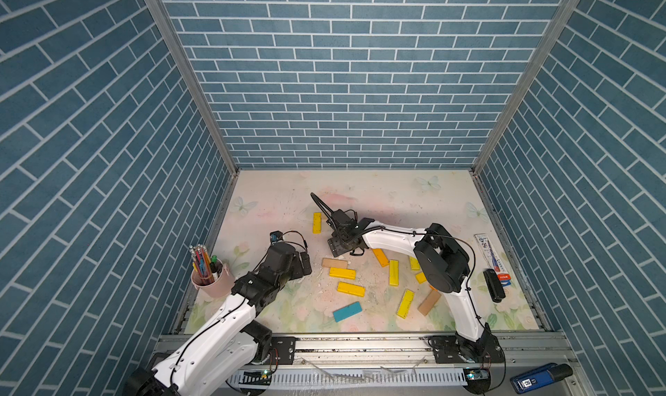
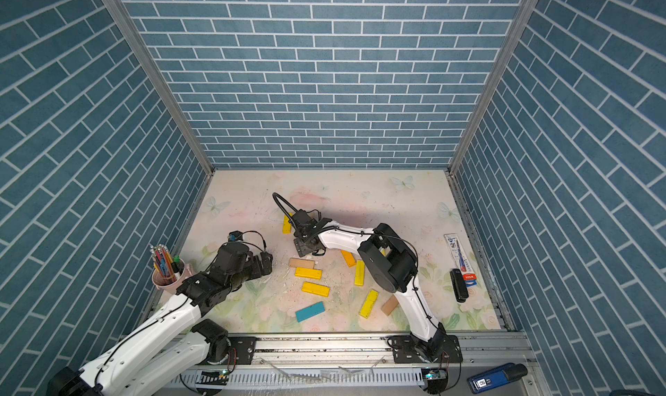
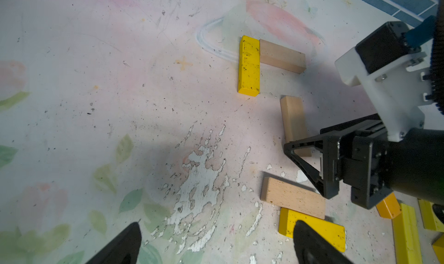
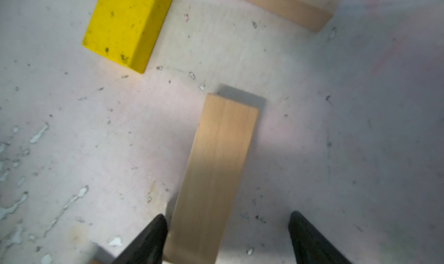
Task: Assemble the number 8 with building blocks
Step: Assemble the building block at the center of the board.
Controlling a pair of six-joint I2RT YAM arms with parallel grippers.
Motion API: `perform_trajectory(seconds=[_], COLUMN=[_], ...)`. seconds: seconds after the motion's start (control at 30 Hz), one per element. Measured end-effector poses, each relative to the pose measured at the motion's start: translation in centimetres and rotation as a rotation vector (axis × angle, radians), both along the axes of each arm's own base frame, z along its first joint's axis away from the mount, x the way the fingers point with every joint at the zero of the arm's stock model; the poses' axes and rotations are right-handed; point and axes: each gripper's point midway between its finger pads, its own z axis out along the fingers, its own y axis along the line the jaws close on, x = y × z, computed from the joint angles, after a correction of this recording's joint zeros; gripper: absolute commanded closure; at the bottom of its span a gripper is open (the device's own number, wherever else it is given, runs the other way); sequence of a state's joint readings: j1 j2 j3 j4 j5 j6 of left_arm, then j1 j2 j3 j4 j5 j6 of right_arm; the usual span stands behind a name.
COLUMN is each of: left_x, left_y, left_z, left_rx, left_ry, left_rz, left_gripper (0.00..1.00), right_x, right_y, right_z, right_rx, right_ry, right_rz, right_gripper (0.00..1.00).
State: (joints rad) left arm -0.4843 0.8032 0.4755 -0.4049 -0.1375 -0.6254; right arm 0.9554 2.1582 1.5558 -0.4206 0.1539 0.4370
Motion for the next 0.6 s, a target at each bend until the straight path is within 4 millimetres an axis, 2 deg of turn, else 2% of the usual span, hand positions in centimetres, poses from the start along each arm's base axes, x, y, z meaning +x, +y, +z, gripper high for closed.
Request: perform_trajectory(seconds=[0.2,0.3,0.47,0.6], left_x=[0.2,0.3,0.4,0.4], left_y=[-0.3,-0.6,-0.9,-1.0], left_z=[-0.2,-0.4,-0.7,-0.7], left_rx=[-0.007,-0.017,-0.021,-0.028], left_ry=[0.007,0.011,0.025,0.027], left_rz=[-0.007,-0.012,-0.019,-0.024], left_gripper=[0.00,0.00,0.00,0.01], right_x=[0.1,1.0,2.5,2.6], right_y=[-2.6,-4.3,-5.6,-5.3], right_z=[0.0,0.0,0.1,0.2], right_rx=[0.009,0.024,0.050,0.073], right_ry=[0.001,0.016,0.026,0.038], right_rz=[-0.044,-0.092,-0.140,-0.143], right_gripper=[0.32,0.36,0.46,0.55])
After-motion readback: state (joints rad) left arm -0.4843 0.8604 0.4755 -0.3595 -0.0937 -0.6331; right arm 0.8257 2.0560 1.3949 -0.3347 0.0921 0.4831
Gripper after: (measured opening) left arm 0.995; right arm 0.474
